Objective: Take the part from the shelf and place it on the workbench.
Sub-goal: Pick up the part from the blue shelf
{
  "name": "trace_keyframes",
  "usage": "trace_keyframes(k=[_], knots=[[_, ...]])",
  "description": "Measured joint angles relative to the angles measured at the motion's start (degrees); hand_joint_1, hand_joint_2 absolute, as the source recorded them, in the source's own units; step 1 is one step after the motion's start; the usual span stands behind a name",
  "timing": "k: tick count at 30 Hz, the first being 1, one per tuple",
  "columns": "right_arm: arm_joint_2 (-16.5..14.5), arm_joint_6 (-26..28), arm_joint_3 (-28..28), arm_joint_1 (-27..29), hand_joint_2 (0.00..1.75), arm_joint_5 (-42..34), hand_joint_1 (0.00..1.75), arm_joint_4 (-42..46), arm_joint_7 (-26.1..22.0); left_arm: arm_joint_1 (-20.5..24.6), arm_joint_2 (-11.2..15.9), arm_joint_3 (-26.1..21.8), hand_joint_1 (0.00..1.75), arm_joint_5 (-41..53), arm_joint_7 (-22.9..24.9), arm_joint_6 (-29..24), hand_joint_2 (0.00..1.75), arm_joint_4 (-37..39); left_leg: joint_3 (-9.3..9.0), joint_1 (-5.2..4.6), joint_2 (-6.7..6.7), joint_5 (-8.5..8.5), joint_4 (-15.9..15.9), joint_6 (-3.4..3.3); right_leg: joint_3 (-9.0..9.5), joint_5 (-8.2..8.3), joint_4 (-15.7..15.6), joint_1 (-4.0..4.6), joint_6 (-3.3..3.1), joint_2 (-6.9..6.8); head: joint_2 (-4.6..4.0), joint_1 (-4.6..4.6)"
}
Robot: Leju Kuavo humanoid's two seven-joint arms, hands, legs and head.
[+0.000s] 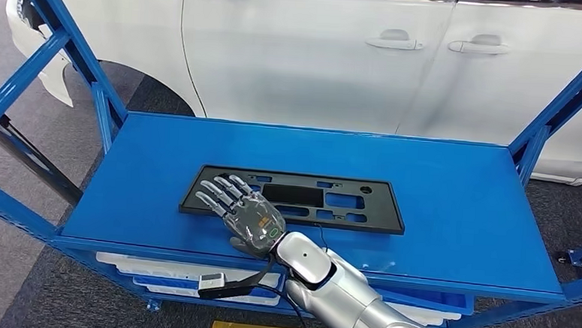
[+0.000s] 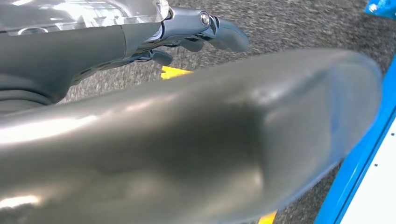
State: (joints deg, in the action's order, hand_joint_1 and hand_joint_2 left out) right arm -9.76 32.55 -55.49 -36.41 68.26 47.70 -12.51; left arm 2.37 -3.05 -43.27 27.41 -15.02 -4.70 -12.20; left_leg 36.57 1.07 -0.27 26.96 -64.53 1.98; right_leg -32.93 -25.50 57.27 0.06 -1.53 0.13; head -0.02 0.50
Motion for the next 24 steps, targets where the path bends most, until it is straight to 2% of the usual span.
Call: trace_keyframes(k=[1,2,3,7,13,14,15,16,18,19,20,22,24], knots=[[-0.4,0.4,0.0,-0.7,1.75,0.7,0.0,-1.1,1.0,0.1,0.0,0.0,0.0,0.2,0.0,0.0,0.0,0.0,-1.74,-0.1,-0.02,-1.24,3.6,-0.32,-0.02,-0.1,0.1,0.1,0.2,0.05,0.01,-0.01],[-0.7,0.7,0.1,-1.4,1.75,1.3,0.0,-2.3,1.7,0.1,0.0,-0.1,0.0,0.4,0.0,0.1,0.0,0.0,-2.79,-0.22,-0.04,-1.81,5.8,-0.65,-0.09,-0.16,0.2,0.19,0.46,0.08,0.01,-0.03],[-0.9,1.1,0.2,-2.0,1.75,1.7,0.0,-3.5,2.2,0.1,0.0,-0.2,0.0,0.6,0.0,0.1,0.0,0.0,-3.17,-0.36,-0.08,-1.77,6.7,-0.99,-0.16,-0.17,0.3,0.25,0.72,0.08,0.02,-0.04],[-1.3,2.0,1.2,-3.3,1.75,2.2,0.0,-6.6,2.7,-0.1,0.1,-0.6,0.0,0.9,0.0,0.3,0.0,0.0,-3.34,-0.12,-0.06,-2.17,7.4,-2.11,-0.21,-0.42,0.4,0.22,1.7,0.07,0.02,-0.04],[-1.4,2.1,1.5,-3.6,1.75,2.4,0.0,-7.3,2.9,0.0,0.1,-0.8,0.0,0.9,0.0,0.4,0.0,0.0,-3.45,0.02,-0.04,-2.31,7.6,-2.36,-0.49,-1.12,1.3,0.17,1.97,0.08,0.01,-0.08],[-1.4,2.2,1.6,-3.7,1.75,2.5,0.0,-7.6,3.0,0.0,0.1,-0.8,0.0,0.9,0.0,0.4,0.0,0.0,-3.44,0.01,-0.03,-2.32,7.6,-2.46,-0.92,-1.74,2.2,0.18,2.09,0.08,0.01,-0.16],[-1.4,2.2,2.0,-3.9,1.75,3.0,0.0,-8.7,3.5,0.0,0.1,-0.9,0.0,1.1,0.0,0.5,0.0,0.0,-3.4,0.0,-0.02,-2.32,7.6,-2.58,-3.07,-3.7,6.7,0.05,2.35,0.06,0.01,-0.25],[-1.5,2.3,2.5,-4.3,1.75,3.8,0.0,-10.5,4.3,0.1,0.2,-1.0,0.0,1.4,0.0,0.7,0.0,0.0,-3.4,-0.02,-0.04,-2.26,7.5,-2.63,-3.81,-3.63,7.9,-0.17,2.52,0.03,0.02,-0.33],[-1.8,2.3,3.7,-5.2,1.75,5.5,0.0,-14.2,6.0,0.1,0.2,-1.1,0.0,1.9,-0.1,1.0,0.0,0.0,-3.35,-0.13,-0.09,-2.06,7.2,-2.38,-3.55,-2.09,6.6,-0.5,2.47,-0.01,0.02,-0.33],[-1.9,2.3,4.0,-5.6,1.75,6.0,0.0,-15.4,6.4,0.1,0.2,-1.1,0.0,2.0,-0.2,1.1,0.0,0.0,-3.32,-0.22,-0.12,-1.96,7.1,-2.07,-1.62,0.12,2.1,-0.49,2.19,-0.01,0.02,-0.31],[-2.1,2.3,4.1,-5.8,1.75,6.1,0.0,-15.8,6.5,0.1,0.2,-1.1,0.0,2.1,-0.2,1.1,0.0,0.0,-3.25,-0.29,-0.11,-1.91,7.1,-1.75,-1.09,0.32,0.8,-0.35,1.93,0.01,0.02,-0.28],[-2.2,2.3,4.3,-5.9,1.75,6.3,0.0,-16.5,6.7,0.2,0.3,-1.1,0.0,2.1,-0.2,1.1,0.0,0.0,-3.25,-0.26,-0.08,-1.9,7.2,-1.02,-1.07,0.3,0.5,-0.22,1.31,0.06,0.02,-0.29],[-2.4,2.3,4.3,-6.1,1.75,6.6,0.0,-17.1,7.0,0.2,0.3,-1.1,0.0,2.1,-0.2,1.1,0.0,0.0,-2.86,-0.1,-0.04,-0.97,6.0,-0.38,-0.8,0.54,0.0,-0.37,0.58,0.03,0.01,-0.25]])
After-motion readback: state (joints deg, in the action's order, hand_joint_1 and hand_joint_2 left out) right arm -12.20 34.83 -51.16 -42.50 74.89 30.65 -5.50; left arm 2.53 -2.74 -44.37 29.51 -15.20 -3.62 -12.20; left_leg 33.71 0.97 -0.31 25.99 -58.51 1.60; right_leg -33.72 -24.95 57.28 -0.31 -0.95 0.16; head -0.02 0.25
